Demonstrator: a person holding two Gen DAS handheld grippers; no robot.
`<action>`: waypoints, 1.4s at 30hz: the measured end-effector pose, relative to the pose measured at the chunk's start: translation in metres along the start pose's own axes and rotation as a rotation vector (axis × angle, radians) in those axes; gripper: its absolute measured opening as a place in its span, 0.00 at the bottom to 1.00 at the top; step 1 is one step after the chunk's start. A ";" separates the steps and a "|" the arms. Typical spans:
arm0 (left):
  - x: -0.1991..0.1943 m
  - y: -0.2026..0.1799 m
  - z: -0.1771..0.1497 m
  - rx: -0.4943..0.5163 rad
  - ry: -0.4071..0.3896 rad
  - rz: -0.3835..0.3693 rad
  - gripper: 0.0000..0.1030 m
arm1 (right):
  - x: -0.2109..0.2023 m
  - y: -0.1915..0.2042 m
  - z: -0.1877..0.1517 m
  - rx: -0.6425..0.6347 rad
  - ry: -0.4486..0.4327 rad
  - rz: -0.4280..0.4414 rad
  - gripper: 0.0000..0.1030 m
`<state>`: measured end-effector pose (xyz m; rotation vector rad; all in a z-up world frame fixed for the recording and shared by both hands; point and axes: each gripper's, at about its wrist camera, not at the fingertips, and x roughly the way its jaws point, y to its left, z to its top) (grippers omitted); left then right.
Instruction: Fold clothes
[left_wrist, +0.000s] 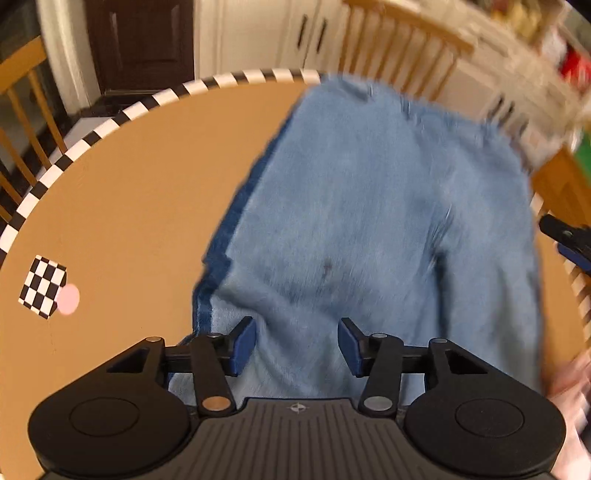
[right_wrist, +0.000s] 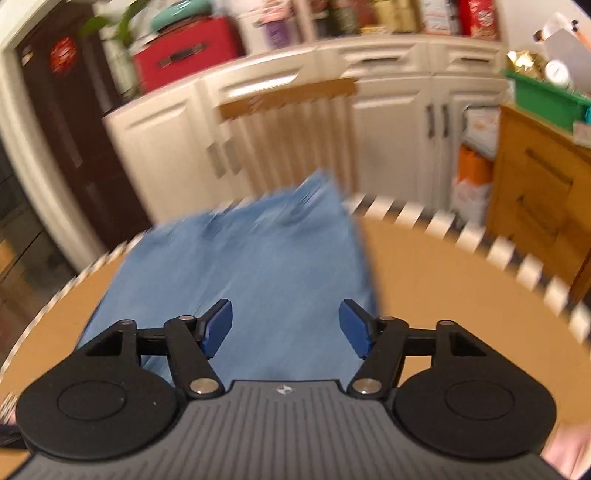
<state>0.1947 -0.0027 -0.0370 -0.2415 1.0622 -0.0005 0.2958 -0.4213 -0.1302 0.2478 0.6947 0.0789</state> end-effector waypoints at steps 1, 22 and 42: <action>-0.002 0.000 0.006 0.009 -0.027 -0.005 0.51 | 0.014 -0.010 0.014 0.011 -0.001 -0.019 0.60; 0.115 -0.057 0.073 0.137 -0.108 0.090 0.52 | 0.144 -0.058 0.080 0.254 0.025 -0.064 0.07; -0.044 -0.088 -0.155 1.093 -0.380 -0.179 0.55 | -0.103 -0.021 -0.088 -0.091 0.234 0.250 0.73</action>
